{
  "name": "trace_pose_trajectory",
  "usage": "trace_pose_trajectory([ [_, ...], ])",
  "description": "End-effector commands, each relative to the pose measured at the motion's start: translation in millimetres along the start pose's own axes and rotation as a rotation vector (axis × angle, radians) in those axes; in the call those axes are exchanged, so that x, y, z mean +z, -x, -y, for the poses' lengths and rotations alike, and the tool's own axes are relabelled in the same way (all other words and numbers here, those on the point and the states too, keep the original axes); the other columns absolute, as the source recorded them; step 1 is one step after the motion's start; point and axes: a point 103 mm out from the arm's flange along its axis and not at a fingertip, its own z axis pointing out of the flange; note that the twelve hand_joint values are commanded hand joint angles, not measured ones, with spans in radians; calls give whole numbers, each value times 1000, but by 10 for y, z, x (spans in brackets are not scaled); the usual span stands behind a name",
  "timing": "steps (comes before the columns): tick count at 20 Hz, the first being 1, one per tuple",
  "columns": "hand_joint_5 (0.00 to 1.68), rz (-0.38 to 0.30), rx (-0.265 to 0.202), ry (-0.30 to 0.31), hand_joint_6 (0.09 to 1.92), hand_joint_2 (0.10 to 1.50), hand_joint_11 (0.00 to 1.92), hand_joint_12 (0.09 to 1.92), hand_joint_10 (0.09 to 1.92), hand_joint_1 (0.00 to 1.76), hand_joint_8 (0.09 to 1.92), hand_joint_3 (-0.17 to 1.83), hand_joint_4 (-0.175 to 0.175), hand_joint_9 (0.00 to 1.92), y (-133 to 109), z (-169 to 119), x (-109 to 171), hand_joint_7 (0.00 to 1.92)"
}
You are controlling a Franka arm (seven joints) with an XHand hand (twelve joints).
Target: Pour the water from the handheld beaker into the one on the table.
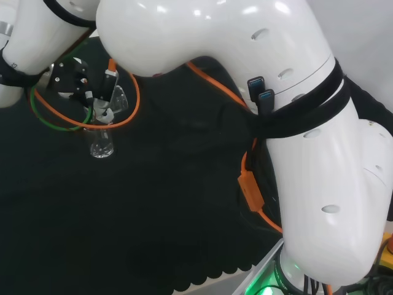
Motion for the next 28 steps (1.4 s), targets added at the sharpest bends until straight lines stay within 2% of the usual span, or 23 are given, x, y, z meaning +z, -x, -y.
trace_pose_trajectory([
  [1,1106,-39,-3,23,776,1079,1134,841,957,1296,523,-175,-119,1385,95,43,59,1378],
  [7,1105,-142,-11,74,777,1079,1135,841,956,1296,523,-175,-119,1385,252,97,78,1378],
  [16,1104,-349,-16,203,779,1079,1135,840,955,1296,523,-175,-119,1386,506,193,200,1378],
  [28,1103,-611,-43,277,780,1080,1135,839,954,1296,526,-175,-120,1388,728,171,534,1377],
])
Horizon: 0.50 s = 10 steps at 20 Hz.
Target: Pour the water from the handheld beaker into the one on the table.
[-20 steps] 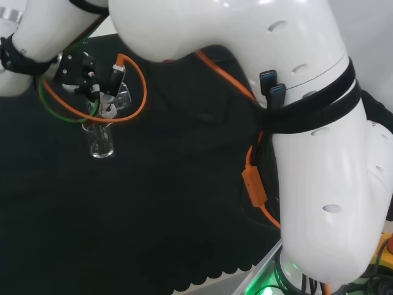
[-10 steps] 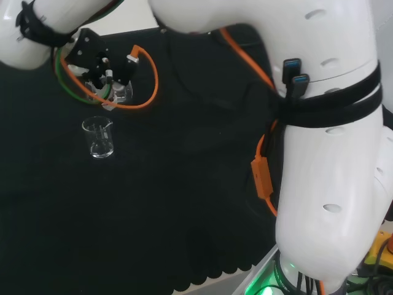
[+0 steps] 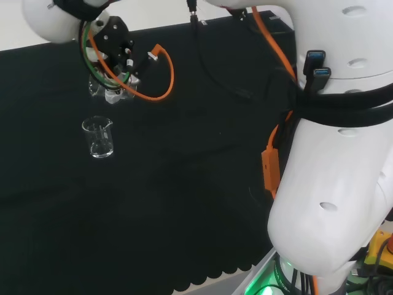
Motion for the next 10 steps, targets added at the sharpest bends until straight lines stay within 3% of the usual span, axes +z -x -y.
trace_pose_trajectory([
  [1,1103,-148,-13,48,780,1080,1135,839,954,1296,526,-175,-120,1389,187,21,104,1377],
  [10,1103,-223,-4,88,780,1080,1134,839,951,1295,527,-175,-119,1390,362,-14,246,1376],
])
